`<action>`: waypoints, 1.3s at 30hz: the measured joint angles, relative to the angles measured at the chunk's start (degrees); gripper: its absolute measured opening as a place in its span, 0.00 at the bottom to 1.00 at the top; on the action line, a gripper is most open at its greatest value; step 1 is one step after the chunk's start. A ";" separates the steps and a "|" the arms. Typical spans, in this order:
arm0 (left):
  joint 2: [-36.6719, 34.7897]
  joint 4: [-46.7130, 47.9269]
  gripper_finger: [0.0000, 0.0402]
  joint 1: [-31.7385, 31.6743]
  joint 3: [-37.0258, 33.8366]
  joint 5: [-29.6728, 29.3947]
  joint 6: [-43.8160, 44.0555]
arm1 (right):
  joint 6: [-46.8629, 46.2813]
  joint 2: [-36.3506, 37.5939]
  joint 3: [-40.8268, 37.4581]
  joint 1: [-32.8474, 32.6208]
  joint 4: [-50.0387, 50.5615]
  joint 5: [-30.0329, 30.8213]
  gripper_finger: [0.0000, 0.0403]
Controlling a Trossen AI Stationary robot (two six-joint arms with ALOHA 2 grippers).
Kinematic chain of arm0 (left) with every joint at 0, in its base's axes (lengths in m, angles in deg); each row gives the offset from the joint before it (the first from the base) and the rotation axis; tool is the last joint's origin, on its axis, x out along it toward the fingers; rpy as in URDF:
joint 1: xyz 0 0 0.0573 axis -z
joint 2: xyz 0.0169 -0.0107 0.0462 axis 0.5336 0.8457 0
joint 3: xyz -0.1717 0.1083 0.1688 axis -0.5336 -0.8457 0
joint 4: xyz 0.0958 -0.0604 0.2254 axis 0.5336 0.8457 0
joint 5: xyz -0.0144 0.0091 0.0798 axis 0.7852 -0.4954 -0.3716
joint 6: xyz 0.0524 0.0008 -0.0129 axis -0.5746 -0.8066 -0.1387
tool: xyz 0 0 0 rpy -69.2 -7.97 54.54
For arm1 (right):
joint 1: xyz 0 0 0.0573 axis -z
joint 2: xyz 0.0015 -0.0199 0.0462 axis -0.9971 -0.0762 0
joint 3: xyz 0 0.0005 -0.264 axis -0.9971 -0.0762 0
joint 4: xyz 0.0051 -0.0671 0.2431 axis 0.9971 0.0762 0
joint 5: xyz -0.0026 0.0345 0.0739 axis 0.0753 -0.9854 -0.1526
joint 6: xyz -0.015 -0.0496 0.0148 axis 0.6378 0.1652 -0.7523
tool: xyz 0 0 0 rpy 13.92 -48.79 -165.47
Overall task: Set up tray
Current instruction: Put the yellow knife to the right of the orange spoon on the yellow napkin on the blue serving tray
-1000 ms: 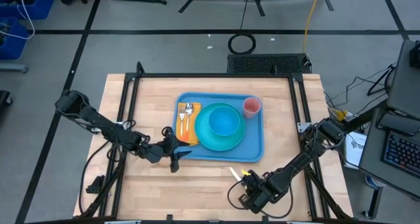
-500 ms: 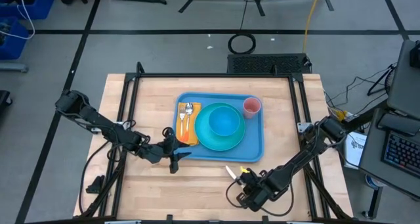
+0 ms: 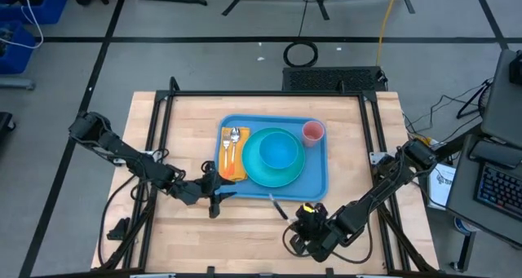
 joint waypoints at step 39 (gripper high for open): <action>-0.02 -20.91 0.40 8.75 0.02 -16.41 -9.79 | 89.81 -5.10 0.04 15.27 -76.16 14.35 0.08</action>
